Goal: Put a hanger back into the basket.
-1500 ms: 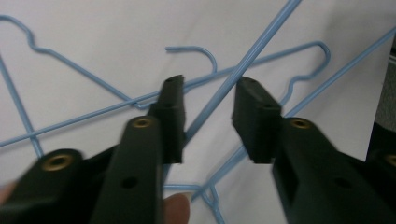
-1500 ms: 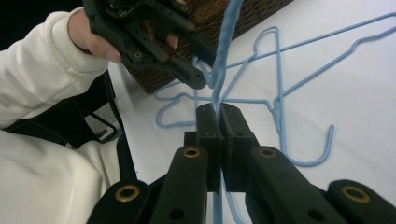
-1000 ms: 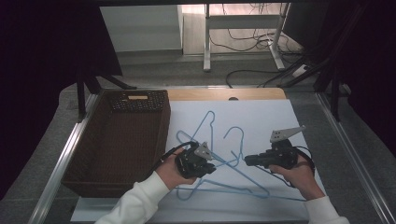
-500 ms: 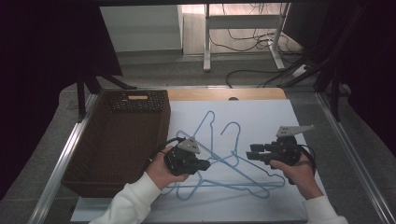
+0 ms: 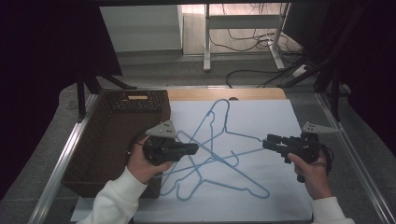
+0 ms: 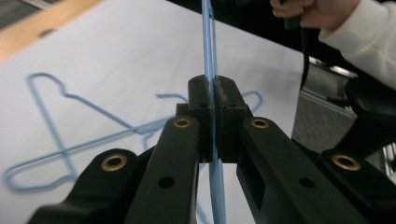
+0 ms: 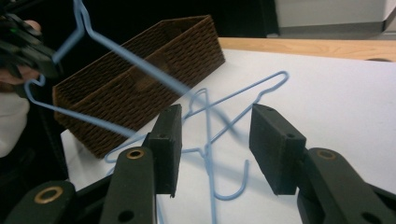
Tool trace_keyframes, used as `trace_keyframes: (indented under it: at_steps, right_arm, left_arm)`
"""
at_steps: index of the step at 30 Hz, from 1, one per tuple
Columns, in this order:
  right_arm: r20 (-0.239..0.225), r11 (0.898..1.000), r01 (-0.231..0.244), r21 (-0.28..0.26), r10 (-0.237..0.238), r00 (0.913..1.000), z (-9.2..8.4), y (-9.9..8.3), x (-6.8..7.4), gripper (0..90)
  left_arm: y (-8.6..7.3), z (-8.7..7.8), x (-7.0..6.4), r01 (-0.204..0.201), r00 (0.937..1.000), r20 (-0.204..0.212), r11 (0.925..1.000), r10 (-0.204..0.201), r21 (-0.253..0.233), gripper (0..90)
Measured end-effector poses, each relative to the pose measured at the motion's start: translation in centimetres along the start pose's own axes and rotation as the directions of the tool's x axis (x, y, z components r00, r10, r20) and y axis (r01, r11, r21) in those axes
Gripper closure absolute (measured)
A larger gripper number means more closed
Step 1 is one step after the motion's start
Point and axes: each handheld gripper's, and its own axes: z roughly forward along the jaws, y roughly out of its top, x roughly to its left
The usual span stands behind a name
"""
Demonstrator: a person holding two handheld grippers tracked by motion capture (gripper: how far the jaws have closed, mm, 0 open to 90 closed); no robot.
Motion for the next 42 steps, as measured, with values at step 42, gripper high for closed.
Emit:
trace_keyframes:
  at_steps: [42]
  right_arm:
    - [0.053,0.997,-0.029,0.069,0.025,0.9983,1.2,-1.5,-1.2,55.4]
  left_arm:
    - [-10.2,-17.6,10.5,0.277,0.8676,-0.339,0.9202,-0.363,-0.276,87.5]
